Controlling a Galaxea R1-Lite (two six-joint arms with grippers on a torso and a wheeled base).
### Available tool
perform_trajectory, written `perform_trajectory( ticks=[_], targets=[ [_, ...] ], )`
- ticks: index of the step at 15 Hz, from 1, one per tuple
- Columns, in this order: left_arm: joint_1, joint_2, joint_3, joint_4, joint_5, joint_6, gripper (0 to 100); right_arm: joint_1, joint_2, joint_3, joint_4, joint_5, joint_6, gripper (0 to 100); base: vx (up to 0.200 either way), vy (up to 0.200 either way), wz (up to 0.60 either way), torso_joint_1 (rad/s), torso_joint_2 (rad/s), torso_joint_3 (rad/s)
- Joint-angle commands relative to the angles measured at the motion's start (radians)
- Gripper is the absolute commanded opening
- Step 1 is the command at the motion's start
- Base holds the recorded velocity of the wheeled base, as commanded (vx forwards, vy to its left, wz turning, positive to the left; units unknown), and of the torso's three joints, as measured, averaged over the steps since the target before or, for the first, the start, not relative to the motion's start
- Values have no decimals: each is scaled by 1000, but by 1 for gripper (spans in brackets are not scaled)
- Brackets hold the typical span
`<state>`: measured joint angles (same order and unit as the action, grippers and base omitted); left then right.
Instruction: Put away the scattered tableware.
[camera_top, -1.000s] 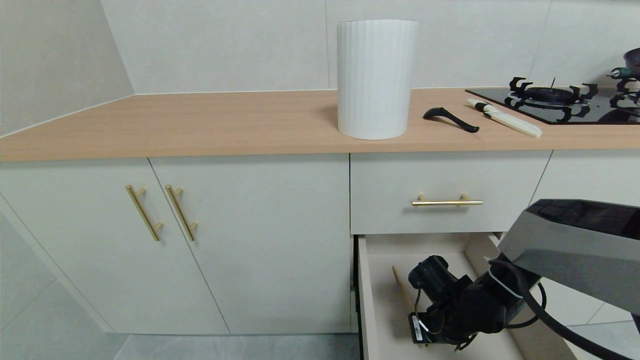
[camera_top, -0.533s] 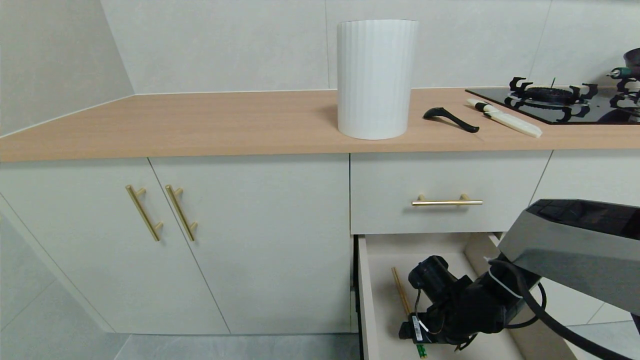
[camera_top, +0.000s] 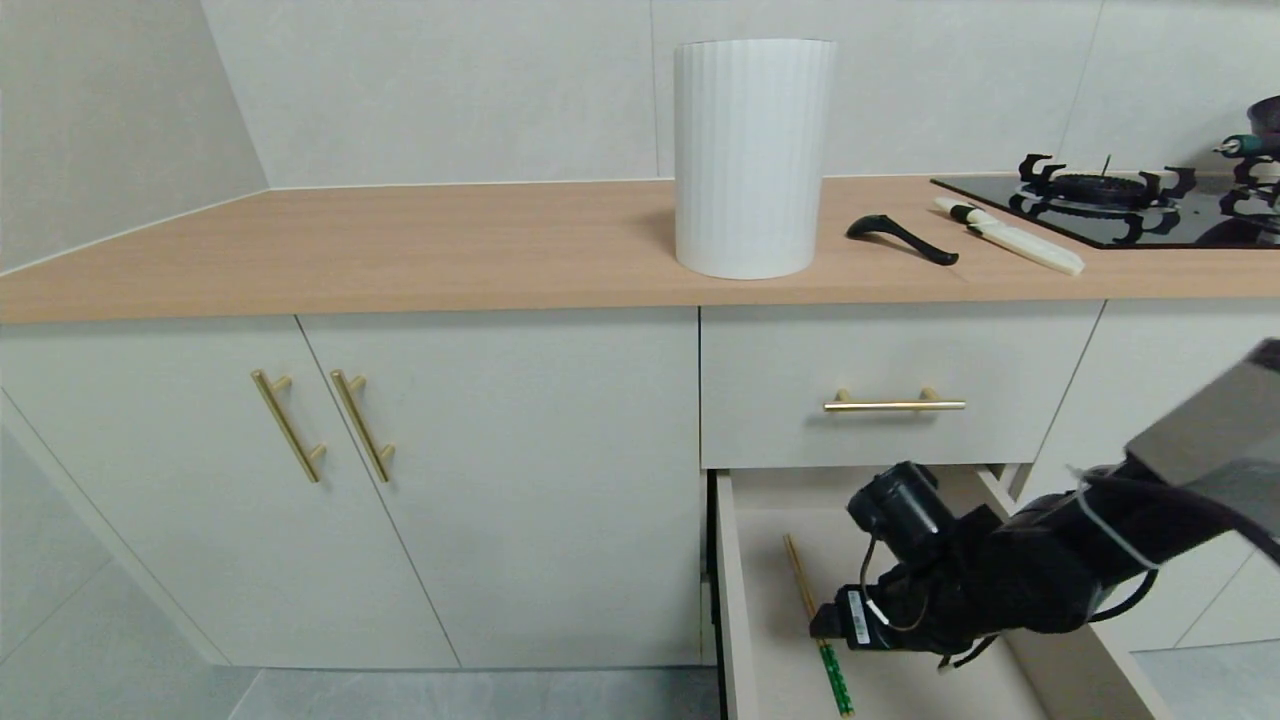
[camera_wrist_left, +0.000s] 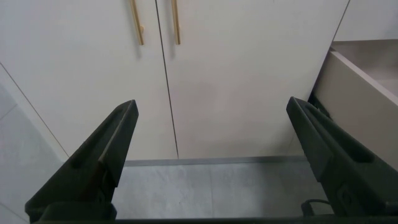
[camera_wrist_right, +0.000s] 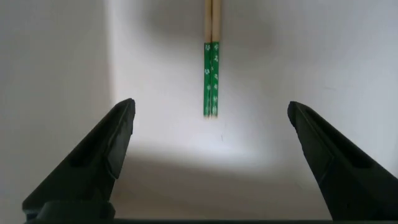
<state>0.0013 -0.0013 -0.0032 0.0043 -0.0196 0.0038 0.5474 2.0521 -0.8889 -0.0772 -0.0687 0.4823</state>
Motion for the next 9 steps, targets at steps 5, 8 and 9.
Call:
perform_trajectory(
  ticks=[5, 8, 9],
  targets=[
    [0, 1, 0, 0, 0, -1, 100, -100, -553, -58, 251, 10, -97, 100, 0, 0, 0, 0, 0, 0],
    [0, 1, 0, -1, 0, 1, 100, -138, -619, -61, 263, 7, -137, 100, 0, 0, 0, 0, 0, 0],
    [0, 1, 0, 0, 0, -1, 100, -142, -645, -56, 263, 7, -168, 100, 0, 0, 0, 0, 0, 0]
  ],
)
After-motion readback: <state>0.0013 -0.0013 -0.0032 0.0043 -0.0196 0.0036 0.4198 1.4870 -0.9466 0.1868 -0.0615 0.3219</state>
